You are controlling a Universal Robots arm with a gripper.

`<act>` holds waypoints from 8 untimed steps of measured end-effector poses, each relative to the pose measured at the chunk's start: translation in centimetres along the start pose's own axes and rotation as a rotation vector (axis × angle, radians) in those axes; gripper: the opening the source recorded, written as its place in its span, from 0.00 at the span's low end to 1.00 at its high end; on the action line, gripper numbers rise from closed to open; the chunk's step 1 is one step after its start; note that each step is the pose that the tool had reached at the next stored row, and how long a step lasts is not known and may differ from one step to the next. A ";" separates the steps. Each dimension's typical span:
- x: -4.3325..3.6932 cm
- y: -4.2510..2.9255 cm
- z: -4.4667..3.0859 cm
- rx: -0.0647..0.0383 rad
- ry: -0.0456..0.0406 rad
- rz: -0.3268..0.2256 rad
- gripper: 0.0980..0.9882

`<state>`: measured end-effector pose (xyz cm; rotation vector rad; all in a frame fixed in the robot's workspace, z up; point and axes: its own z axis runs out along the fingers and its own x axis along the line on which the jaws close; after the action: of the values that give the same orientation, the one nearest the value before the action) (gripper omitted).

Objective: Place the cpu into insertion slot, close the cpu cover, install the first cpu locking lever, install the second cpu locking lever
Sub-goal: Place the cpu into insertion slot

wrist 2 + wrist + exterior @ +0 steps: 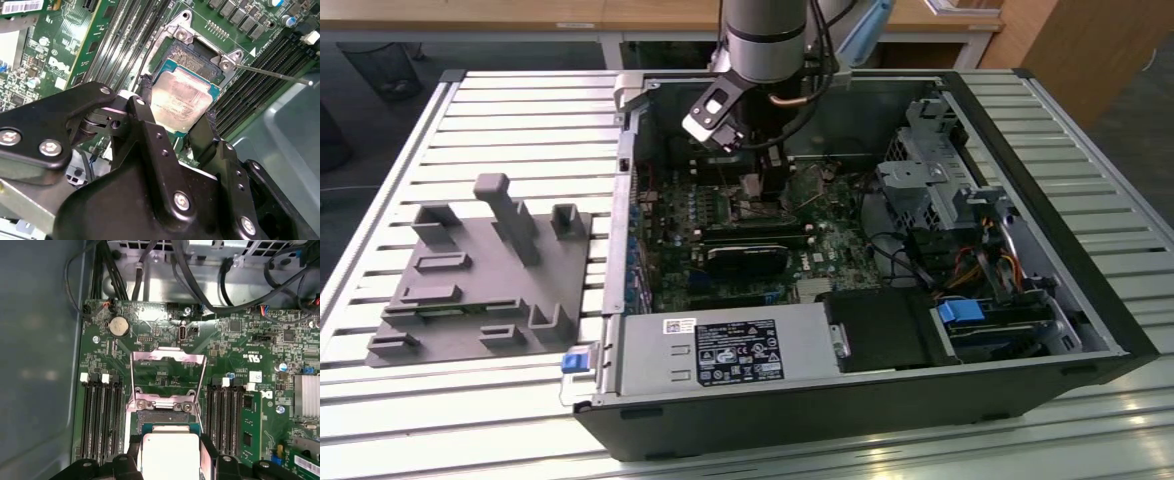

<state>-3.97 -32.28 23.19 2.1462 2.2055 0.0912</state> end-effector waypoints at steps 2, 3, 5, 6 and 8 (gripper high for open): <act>0.14 -0.07 0.29 0.000 -0.0039 0.000 0.50; 0.21 -0.09 0.41 0.000 -0.0059 0.000 0.50; 0.32 -0.13 0.64 0.000 -0.0082 -0.001 0.50; 0.37 -0.15 0.77 0.000 -0.0088 -0.001 0.50; 0.43 -0.18 1.06 0.000 -0.0104 -0.001 0.50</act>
<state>-4.06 -31.86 22.12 2.1410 2.2010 0.0795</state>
